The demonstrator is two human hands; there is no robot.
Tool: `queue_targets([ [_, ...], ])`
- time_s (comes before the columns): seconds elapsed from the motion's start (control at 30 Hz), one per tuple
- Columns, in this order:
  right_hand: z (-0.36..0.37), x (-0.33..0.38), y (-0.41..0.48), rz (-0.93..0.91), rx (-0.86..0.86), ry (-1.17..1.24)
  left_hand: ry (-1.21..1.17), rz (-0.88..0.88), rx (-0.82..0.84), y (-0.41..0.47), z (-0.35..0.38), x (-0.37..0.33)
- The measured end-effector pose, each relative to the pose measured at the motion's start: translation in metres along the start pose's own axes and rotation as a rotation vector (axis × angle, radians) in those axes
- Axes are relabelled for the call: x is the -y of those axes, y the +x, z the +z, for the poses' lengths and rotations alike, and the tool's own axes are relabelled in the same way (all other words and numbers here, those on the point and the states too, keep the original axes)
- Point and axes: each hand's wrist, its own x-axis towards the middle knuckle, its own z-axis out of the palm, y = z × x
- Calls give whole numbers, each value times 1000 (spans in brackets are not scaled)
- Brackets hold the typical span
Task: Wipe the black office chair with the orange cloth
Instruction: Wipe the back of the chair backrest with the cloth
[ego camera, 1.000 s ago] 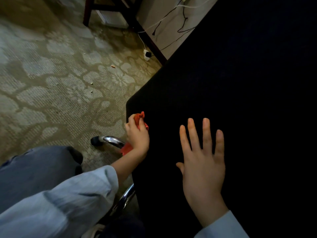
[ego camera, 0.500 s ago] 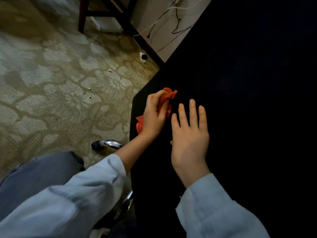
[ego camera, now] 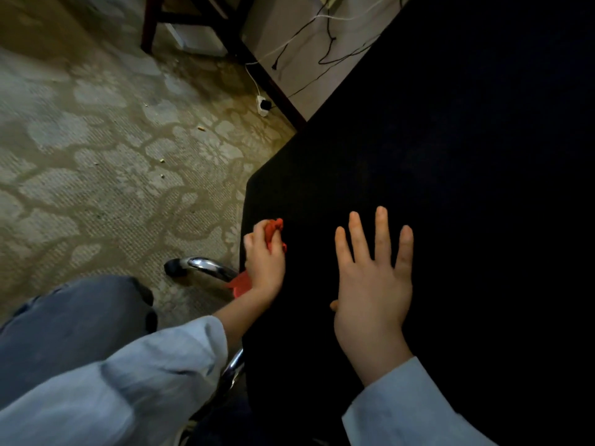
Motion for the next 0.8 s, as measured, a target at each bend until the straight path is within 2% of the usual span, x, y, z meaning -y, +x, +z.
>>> queue_targets([
  [0.2,1,0,2,5,-30,8,-244,384,83,-28,11,-71],
  [0.33,5,-1,-1,1,-76,32,-278,563,110,-13,16,-87],
  [0.4,7,-1,-1,-5,-109,70,-253,528,100,5,17,-83],
  [0.47,8,0,-1,-13,-123,91,-165,406,96,30,15,-68],
  [0.6,7,5,8,8,-149,85,20,200,113,62,3,1],
  [0.7,3,8,17,20,-148,86,64,109,89,43,-7,36],
  [0.8,-4,11,23,41,-96,49,29,97,55,15,-6,29],
])
